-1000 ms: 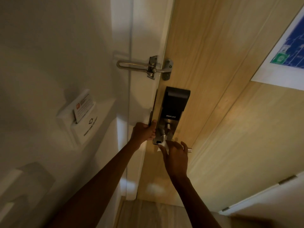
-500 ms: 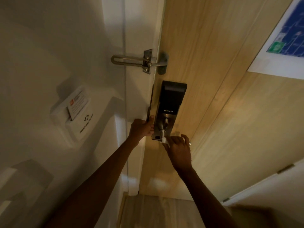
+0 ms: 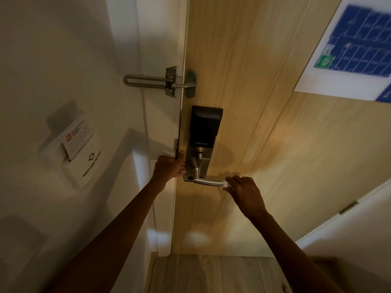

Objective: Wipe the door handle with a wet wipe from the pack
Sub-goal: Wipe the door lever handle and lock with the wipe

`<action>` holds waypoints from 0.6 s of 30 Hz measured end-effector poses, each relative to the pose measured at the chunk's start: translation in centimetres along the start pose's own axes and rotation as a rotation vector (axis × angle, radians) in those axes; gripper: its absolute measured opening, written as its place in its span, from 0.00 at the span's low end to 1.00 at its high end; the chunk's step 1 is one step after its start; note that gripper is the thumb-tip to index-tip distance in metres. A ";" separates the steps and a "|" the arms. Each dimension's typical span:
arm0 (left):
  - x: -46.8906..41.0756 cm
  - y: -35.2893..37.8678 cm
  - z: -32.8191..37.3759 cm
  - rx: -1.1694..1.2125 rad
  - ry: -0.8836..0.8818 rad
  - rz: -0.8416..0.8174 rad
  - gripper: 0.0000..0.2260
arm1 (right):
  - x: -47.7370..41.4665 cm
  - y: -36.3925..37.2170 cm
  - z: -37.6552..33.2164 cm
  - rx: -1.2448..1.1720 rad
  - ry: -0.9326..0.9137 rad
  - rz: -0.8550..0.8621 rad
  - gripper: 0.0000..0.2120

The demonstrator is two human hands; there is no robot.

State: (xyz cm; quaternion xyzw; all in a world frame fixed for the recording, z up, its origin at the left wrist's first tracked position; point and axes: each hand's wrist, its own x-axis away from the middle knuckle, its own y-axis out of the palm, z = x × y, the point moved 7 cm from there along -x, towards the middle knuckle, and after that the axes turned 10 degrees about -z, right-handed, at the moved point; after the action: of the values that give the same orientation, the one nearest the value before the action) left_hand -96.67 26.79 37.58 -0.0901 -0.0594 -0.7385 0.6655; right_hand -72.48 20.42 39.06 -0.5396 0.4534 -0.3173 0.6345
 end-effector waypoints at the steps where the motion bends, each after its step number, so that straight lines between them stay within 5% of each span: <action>1: -0.1 0.3 0.1 -0.001 -0.001 -0.013 0.22 | 0.5 -0.2 1.2 -0.106 0.071 -0.017 0.12; 4: -0.2 0.8 0.0 0.010 -0.002 -0.026 0.20 | 2.9 -0.6 4.9 -0.448 0.348 0.064 0.05; 8: -0.2 0.2 -0.1 -0.015 0.016 0.014 0.20 | 3.7 -1.2 5.8 -0.692 0.632 0.304 0.11; 14: 0.0 0.7 -0.3 -0.021 -0.005 -0.015 0.19 | -0.4 -0.9 -1.2 -0.313 0.455 0.062 0.10; 18: 0.0 0.5 -0.5 0.014 -0.003 0.008 0.19 | -1.1 -0.4 -5.7 -0.161 0.319 0.050 0.05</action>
State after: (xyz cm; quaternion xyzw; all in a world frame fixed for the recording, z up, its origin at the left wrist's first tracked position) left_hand -96.24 26.62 37.07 -0.0867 -0.0652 -0.7353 0.6690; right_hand -78.14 19.09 39.65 -0.5199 0.5856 -0.3456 0.5169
